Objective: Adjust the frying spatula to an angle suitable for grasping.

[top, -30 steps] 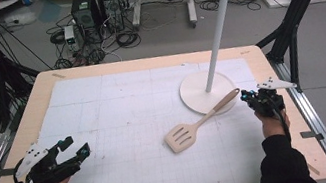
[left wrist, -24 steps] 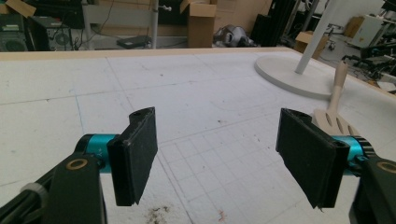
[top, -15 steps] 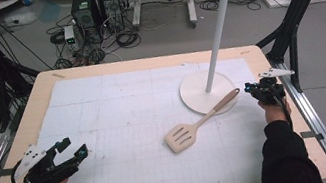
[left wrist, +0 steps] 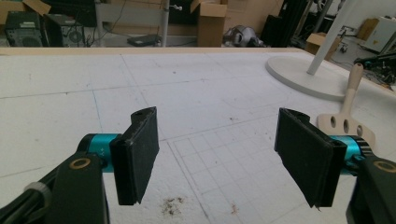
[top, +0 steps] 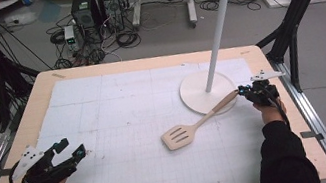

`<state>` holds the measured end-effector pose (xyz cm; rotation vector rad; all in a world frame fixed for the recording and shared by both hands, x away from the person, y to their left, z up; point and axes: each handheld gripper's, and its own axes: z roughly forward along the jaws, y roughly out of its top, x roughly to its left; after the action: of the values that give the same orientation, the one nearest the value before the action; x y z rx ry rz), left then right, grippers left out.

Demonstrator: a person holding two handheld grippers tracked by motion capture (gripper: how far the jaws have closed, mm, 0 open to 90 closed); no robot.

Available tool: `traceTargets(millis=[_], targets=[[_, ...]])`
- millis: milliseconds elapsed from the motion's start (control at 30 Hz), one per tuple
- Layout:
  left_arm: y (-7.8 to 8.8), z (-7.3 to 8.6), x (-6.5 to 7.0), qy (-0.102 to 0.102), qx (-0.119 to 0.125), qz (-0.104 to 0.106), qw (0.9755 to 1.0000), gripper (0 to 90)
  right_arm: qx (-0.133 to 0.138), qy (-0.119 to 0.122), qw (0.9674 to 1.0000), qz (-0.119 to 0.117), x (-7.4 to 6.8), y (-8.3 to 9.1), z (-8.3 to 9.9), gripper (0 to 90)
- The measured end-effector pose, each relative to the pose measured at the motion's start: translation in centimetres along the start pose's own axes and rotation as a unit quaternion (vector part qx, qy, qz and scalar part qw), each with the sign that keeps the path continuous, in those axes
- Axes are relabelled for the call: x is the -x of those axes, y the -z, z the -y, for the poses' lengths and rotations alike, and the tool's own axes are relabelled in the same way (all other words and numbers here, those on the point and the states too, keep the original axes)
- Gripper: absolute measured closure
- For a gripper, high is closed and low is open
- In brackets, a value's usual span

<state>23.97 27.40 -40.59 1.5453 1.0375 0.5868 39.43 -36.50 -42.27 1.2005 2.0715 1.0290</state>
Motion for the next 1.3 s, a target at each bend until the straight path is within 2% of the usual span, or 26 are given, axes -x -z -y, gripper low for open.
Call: traceTargets(millis=[233, 267, 300, 400, 467, 533, 567, 600, 633, 700, 767, 867, 1033, 1133, 1167, 1200, 1300], targets=[[-0.1, 0.0, -0.1, 0.003, 0.001, -0.001, 1.0, 30.9, -0.003, -0.001, 0.9999, -0.01, -0.4, 0.0, 0.0, 89.6], [-0.1, 0.0, -0.1, 0.004, 0.001, -0.001, 1.0, 30.9, -0.001, 0.01, 0.9998, -0.016, -0.9, 0.0, -0.3, 89.6], [-0.1, 0.0, -0.1, 0.004, 0.001, -0.001, 1.0, 30.9, -0.001, 0.01, 0.9998, -0.016, -0.9, 0.0, -0.3, 89.6], [0.0, -0.1, 0.0, 0.004, 0.004, 0.001, 1.0, 30.9, 0.001, 0.022, 0.9994, -0.028, -2.2, -0.1, -0.7, 89.7], [0.0, -0.1, 0.0, 0.005, 0.004, 0.001, 1.0, 30.9, 0.001, 0.022, 0.9993, -0.031, -2.4, -0.1, -0.8, 89.6], [0.0, -0.1, 0.0, 0.005, 0.004, 0.001, 1.0, 31.0, -0.003, 0.027, 0.9986, -0.045, -3.5, -0.2, -1.1, 89.6], [0.0, -0.1, 0.0, 0.005, 0.004, 0.001, 1.0, 31.0, -0.003, 0.027, 0.9986, -0.045, -3.5, -0.2, -1.1, 89.6], [0.0, -0.1, 0.0, 0.005, 0.005, 0.002, 1.0, 31.0, -0.003, 0.027, 0.9983, -0.051, -4.3, -0.1, -1.2, 89.6], [0.0, -0.1, 0.0, 0.005, 0.005, 0.002, 1.0, 31.0, -0.003, 0.027, 0.9983, -0.051, -4.3, -0.1, -1.2, 89.6], [-0.1, -0.1, -0.1, 0.006, 0.005, 0.004, 1.0, 31.0, 0.007, 0.022, 0.998, -0.058, -5.3, 0.0, -1.0, 89.6], [-0.1, -0.1, -0.1, 0.006, 0.004, 0.006, 1.0, 31.0, 0.007, 0.021, 0.9979, -0.06, -5.7, 0.1, -0.8, 89.6], [-0.2, -0.2, 0.0, 0.004, 0.004, 0.012, 0.9999, 31.0, -0.005, 0.022, 0.9975, -0.068, -7.0, 0.2, -0.1, 89.6], [-0.4, -0.2, -0.1, 0.003, 0.002, 0.017, 0.9999, 31.1, -0.004, 0.018, 0.9968, -0.077, -8.3, 0.3, 0.4, 89.6], [-0.7, -0.2, -0.1, 0.003, 0.0, 0.021, 0.9998, 31.1, -0.019, 0.014, 0.9967, -0.078, -9.6, 0.2, 0.5, 89.6], [-0.7, -0.2, -0.1, 0.003, 0.0, 0.021, 0.9998, 31.2, -0.019, 0.014, 0.9967, -0.078, -9.6, 0.2, 0.5, 89.6], [-0.7, -0.2, -0.2, 0.002, -0.001, 0.022, 0.9998, 31.2, -0.016, 0.006, 0.9966, -0.081, -10.2, 0.2, 0.5, 89.6], [-0.7, -0.2, -0.3, -0.001, -0.004, 0.024, 0.9997, 31.7, -0.014, 0.007, 0.9964, -0.083, -11.0, 0.2, 0.5, 89.5]])
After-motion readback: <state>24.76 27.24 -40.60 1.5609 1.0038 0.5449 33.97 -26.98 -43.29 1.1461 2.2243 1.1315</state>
